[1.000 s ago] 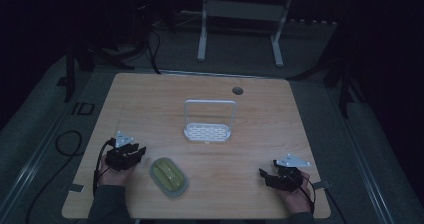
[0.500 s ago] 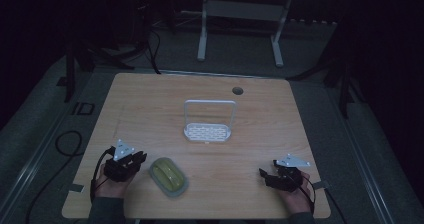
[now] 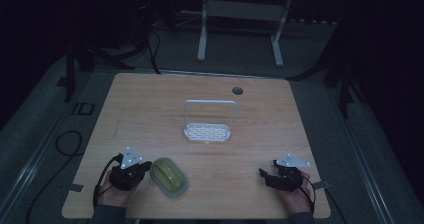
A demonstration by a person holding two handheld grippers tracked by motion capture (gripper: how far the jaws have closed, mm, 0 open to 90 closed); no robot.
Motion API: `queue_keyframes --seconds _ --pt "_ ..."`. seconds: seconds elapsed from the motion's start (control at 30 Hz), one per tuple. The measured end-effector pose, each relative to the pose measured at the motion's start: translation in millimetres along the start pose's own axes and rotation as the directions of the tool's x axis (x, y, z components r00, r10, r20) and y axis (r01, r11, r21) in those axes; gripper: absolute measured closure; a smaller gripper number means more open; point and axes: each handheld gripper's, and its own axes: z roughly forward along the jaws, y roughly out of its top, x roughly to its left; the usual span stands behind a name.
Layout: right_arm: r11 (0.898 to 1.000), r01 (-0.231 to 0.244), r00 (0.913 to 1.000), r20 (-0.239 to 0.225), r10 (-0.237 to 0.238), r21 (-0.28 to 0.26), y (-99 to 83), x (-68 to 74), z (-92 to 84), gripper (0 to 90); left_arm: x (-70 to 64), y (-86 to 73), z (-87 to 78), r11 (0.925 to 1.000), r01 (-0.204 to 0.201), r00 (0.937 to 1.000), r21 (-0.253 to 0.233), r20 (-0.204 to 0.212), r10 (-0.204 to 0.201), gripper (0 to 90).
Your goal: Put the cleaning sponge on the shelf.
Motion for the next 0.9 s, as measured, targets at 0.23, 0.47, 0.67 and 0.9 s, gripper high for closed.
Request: queue_keyframes --seconds 0.23,0.47,0.67,0.9 --pt "1.000 0.001 1.0000 0.000 -0.001 0.000 0.0 0.0 0.0 30.8 -6.9 0.6 9.8 0.9984 -0.030 0.9995 0.047 0.010 0.030 89.5" --pt "1.000 0.000 1.0000 0.000 0.000 0.000 0.0 0.0 0.0 30.8 -6.3 7.8 19.1 0.9975 -0.039 0.9992 0.058 0.014 0.039 89.6" --pt "1.000 0.000 1.0000 0.000 0.000 0.000 0.0 0.0 0.0 30.8 -9.7 18.7 29.1 0.9954 -0.066 0.9977 0.069 0.013 0.066 89.5" --pt "1.000 0.000 1.0000 0.000 0.000 -0.001 0.0 0.0 0.1 30.8 -14.5 33.6 41.9 0.9899 -0.112 0.9934 0.087 0.032 0.110 89.6"
